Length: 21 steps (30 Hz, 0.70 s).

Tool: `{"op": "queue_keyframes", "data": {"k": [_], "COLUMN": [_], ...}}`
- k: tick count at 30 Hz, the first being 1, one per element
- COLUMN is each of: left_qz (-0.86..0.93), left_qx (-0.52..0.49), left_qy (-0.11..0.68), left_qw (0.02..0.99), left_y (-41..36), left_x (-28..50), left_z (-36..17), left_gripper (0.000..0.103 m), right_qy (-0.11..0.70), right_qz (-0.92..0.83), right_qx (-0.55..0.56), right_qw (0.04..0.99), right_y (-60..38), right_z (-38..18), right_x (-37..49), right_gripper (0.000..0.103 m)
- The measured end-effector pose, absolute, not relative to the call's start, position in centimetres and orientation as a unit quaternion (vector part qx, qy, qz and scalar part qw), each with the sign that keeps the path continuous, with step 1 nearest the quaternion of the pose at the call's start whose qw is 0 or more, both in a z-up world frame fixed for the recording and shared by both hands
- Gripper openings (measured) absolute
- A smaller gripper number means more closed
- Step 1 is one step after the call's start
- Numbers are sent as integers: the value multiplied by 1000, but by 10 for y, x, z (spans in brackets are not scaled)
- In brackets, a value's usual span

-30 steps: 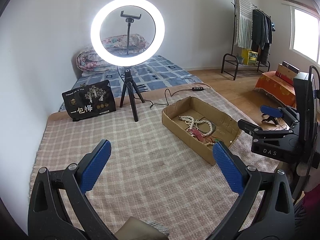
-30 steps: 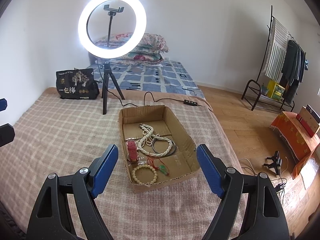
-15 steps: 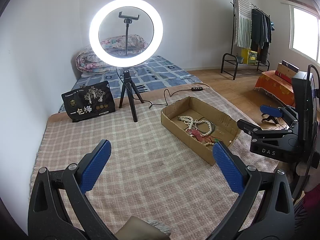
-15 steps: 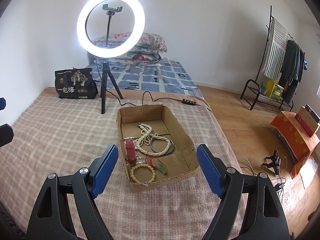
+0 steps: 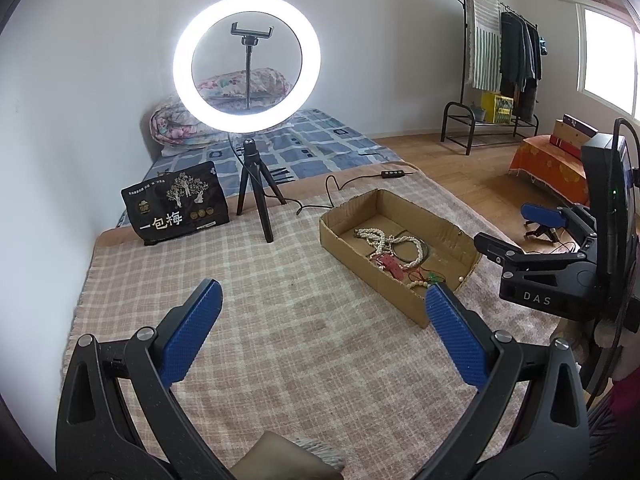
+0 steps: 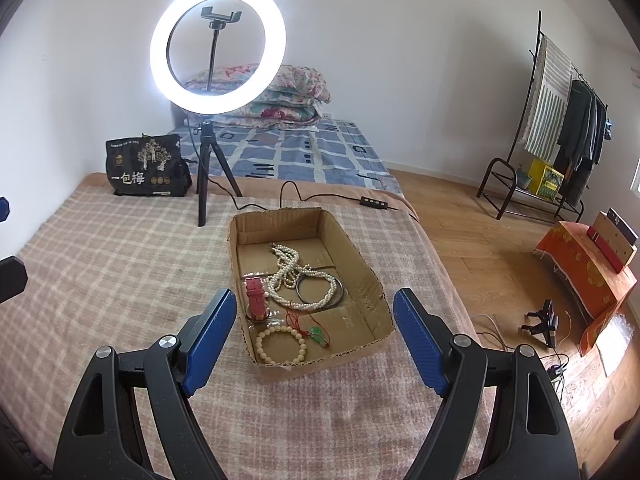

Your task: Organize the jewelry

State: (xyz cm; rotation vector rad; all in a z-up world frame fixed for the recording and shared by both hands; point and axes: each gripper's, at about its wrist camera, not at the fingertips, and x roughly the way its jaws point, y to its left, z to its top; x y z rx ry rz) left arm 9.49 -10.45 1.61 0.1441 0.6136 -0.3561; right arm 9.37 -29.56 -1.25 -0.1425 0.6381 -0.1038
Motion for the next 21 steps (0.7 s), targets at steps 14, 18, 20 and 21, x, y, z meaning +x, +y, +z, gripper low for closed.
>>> {"op": "queue_keyframes", "data": {"k": [14, 18, 20, 21], "left_qz": [-174, -168, -169, -170], "left_qx": [73, 83, 84, 84], "left_qy": [296, 277, 275, 276], "left_qw": [936, 942, 943, 942], "left_y": [-107, -107, -106, -106], "left_x": [92, 85, 84, 84], "left_z": [17, 17, 17, 18], "left_gripper": [103, 103, 103, 103], "right_qy": [318, 320, 320, 320], "right_qz": [-46, -46, -46, -47], "right_qx": [-78, -79, -79, -78], "right_qw": [944, 943, 943, 943], "right_y": [-292, -292, -292, -292], "right_z": [-15, -16, -16, -16], "right_x": [94, 95, 95, 96], "right_gripper": [81, 81, 81, 81]}}
